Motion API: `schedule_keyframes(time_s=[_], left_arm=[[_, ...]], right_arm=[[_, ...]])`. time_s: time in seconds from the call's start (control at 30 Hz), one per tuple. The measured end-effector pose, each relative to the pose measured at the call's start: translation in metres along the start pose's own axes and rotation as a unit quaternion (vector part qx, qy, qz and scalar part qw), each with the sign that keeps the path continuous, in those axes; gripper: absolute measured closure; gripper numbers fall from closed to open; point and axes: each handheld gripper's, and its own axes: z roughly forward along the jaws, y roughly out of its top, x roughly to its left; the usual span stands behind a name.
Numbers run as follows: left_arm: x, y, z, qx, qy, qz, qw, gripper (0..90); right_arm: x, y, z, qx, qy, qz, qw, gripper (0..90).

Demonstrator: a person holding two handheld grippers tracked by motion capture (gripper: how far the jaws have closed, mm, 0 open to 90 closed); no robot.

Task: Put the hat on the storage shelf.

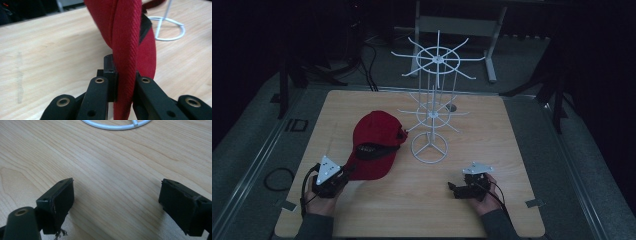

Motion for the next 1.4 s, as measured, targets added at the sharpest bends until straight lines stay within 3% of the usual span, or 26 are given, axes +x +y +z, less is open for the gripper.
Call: schedule_keyframes(time_s=[0.13,0.2,0.3,0.47,0.57,0.67,0.73,0.87,1.07,1.3,1.4], left_arm=[[-0.004,-0.006,-0.005,0.004,0.007,0.045,0.9990,84.1],[-0.005,-0.010,-0.008,0.015,0.000,0.058,0.9982,83.0],[-0.002,-0.018,-0.012,0.035,-0.023,0.053,0.9977,81.6],[-0.001,-0.020,-0.010,0.051,-0.039,0.053,0.9966,80.3],[0.000,-0.020,-0.006,0.060,-0.050,0.041,0.9961,80.5],[0.003,-0.020,-0.003,0.051,-0.063,0.007,0.9967,86.0],[0.001,-0.018,-0.001,0.052,-0.061,0.011,0.9967,86.2],[0.002,-0.015,0.003,0.048,-0.061,-0.007,0.9970,86.3],[0.007,-0.010,0.004,0.040,-0.045,-0.019,0.9980,86.4],[0.022,-0.002,0.000,0.009,-0.032,-0.064,0.9974,86.4],[0.024,0.001,-0.002,0.003,-0.024,-0.070,0.9972,86.4]], right_arm=[[0.000,0.000,0.000,0.000,0.000,0.000,1.0000,12.8],[0.000,0.000,0.000,0.000,0.000,0.000,1.0000,12.8],[0.000,0.000,0.000,0.000,0.000,0.000,1.0000,12.8],[0.000,0.000,0.000,0.000,0.000,0.000,1.0000,12.8],[0.000,0.000,0.000,0.000,0.000,0.000,1.0000,12.8],[0.000,0.000,0.000,0.000,0.000,0.000,1.0000,12.8],[0.000,0.000,0.000,0.000,0.000,0.000,1.0000,12.8],[0.000,0.000,0.000,0.000,0.000,0.000,1.0000,12.8],[0.000,0.000,0.000,0.000,0.000,0.000,1.0000,12.8],[0.000,0.000,0.000,0.000,0.000,0.000,1.0000,12.8],[0.000,0.000,0.000,0.000,0.000,0.000,1.0000,12.8]])
